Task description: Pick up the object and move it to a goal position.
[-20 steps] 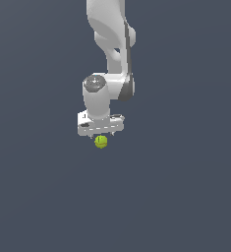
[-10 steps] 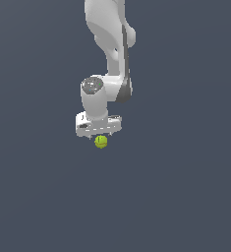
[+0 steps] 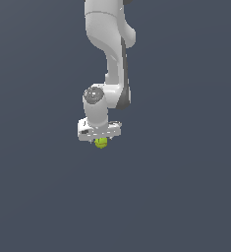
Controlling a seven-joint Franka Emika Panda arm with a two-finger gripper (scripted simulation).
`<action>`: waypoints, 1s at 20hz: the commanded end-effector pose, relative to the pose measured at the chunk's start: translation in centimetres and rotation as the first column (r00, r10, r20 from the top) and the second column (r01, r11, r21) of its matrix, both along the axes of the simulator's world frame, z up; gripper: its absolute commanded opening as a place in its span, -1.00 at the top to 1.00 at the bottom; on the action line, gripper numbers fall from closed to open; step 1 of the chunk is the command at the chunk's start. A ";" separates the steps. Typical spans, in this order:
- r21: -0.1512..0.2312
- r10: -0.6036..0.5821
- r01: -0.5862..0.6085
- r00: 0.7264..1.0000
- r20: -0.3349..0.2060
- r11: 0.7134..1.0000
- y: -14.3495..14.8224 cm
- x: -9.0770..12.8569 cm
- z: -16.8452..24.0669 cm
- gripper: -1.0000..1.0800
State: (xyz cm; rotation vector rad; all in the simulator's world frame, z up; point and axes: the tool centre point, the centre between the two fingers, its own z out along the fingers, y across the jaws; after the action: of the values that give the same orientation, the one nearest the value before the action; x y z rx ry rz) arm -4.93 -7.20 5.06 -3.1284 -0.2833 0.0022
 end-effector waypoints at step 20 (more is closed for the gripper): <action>0.000 0.000 0.000 1.000 0.002 1.000 0.2 -0.1 -0.3 1.00</action>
State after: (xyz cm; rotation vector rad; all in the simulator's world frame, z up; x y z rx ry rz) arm -5.00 -7.11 4.43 -3.1287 -0.2826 0.0028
